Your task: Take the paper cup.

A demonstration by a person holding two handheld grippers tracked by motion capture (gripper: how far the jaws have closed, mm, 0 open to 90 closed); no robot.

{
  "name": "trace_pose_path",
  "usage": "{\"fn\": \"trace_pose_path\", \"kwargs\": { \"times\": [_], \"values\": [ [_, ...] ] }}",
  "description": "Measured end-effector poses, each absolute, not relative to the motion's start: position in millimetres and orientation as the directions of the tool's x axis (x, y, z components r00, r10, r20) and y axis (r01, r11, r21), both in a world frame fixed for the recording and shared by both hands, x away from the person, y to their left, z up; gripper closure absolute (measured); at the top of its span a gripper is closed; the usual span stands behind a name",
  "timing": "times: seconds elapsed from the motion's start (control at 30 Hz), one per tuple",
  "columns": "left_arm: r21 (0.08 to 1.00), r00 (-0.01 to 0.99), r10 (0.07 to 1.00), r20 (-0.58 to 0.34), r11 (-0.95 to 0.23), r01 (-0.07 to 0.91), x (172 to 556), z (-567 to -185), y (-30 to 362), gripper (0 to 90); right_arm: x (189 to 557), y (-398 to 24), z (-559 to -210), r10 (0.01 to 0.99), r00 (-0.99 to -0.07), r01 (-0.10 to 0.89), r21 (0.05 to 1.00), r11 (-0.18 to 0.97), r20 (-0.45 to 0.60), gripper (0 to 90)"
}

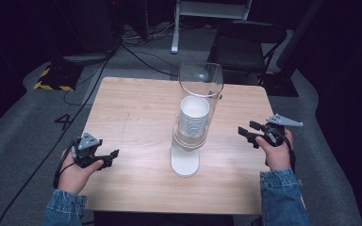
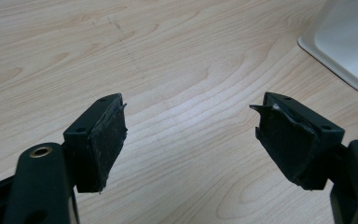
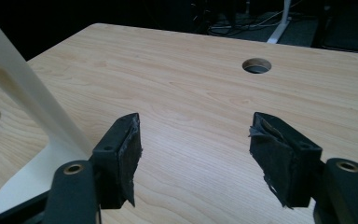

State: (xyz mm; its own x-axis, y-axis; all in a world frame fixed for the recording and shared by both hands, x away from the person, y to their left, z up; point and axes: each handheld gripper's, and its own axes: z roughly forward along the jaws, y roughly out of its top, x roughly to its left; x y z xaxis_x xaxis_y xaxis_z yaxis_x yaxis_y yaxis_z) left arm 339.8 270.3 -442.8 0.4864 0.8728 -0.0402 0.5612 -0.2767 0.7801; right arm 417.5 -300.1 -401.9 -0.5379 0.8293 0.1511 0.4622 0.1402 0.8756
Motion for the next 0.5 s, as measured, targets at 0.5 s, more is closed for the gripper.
{"fn": "trace_pose_path", "kwargs": {
  "times": [0.5],
  "values": [
    [0.773, 0.459, 0.888, -0.033, -0.269, 0.574, 331, -444, 279, 24.0, 411, -240, -397, 0.734, -0.663, 0.437, 0.872, 0.220, 0.148, 34.7]
  ]
}}
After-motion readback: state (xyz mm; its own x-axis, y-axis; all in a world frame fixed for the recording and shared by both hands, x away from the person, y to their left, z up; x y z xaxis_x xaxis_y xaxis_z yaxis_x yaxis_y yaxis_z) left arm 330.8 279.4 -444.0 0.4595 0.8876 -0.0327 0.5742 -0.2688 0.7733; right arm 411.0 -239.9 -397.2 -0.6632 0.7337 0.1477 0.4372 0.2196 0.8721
